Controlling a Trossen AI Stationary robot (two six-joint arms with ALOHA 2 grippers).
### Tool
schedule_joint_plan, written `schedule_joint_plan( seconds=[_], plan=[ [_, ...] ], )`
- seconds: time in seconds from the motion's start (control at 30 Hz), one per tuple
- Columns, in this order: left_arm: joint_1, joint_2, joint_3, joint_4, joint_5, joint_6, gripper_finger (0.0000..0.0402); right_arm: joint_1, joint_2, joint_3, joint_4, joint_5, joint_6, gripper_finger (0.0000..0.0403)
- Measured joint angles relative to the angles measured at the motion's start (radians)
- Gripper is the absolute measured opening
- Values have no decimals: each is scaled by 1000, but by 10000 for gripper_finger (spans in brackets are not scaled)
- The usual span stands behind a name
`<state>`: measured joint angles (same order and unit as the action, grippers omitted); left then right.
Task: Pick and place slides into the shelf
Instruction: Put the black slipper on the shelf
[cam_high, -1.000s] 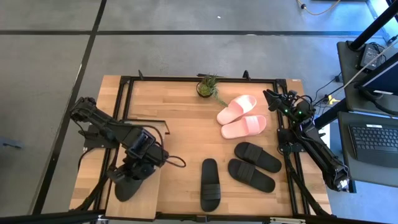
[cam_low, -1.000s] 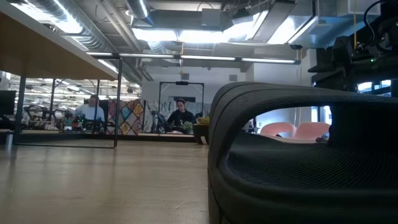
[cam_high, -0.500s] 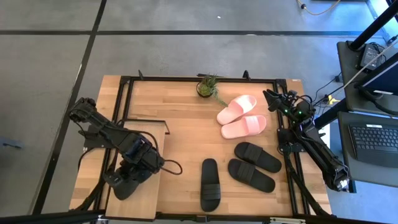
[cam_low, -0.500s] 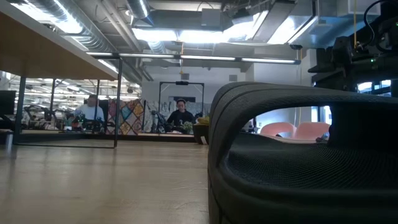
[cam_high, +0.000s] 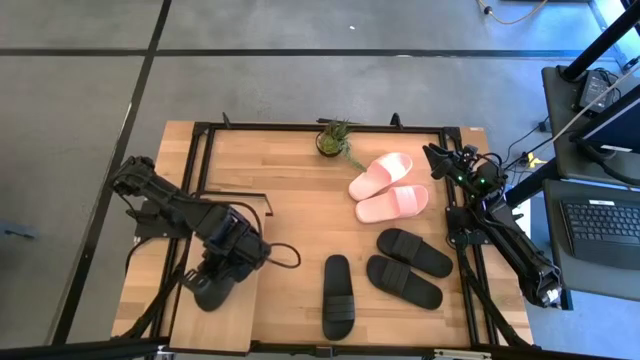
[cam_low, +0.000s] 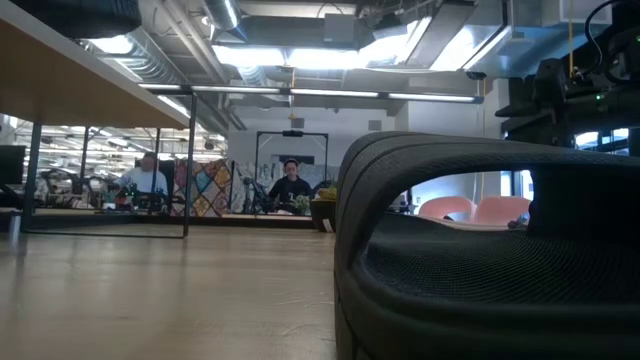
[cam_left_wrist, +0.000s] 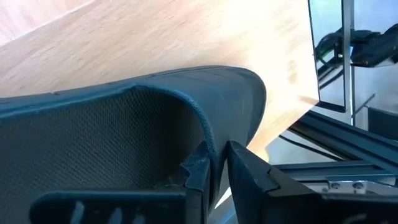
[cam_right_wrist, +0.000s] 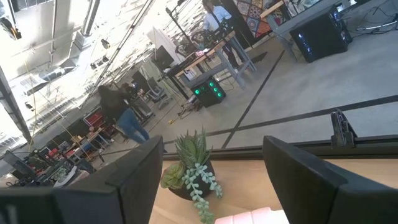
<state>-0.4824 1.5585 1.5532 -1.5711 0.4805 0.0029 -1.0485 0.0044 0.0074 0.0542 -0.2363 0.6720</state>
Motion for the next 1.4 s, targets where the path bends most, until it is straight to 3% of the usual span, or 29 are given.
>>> schedule_joint_plan(
  seconds=[0.3, 0.67, 0.8, 0.93, 1.17, 1.4],
  plan=[
    [39, 0, 0, 0, 2, 0, 52, 0, 0, 0, 0, 0, -1, 275],
    [89, 0, 0, 0, 1, 4, 158, 0, 0, 0, 0, 0, -23, 275],
    [116, -7, 0, 1, 1, 2, 173, 0, 0, 0, -1, 7, -27, 275],
    [168, -58, 17, -2, -2, -105, 175, 0, 0, 0, -1, 9, -30, 275],
    [220, -144, 166, 20, -152, -365, 175, 0, 0, 0, -1, 10, -30, 275],
    [112, -156, 321, 127, -441, -746, 175, 0, 0, 0, -1, 10, -30, 275]
  ],
)
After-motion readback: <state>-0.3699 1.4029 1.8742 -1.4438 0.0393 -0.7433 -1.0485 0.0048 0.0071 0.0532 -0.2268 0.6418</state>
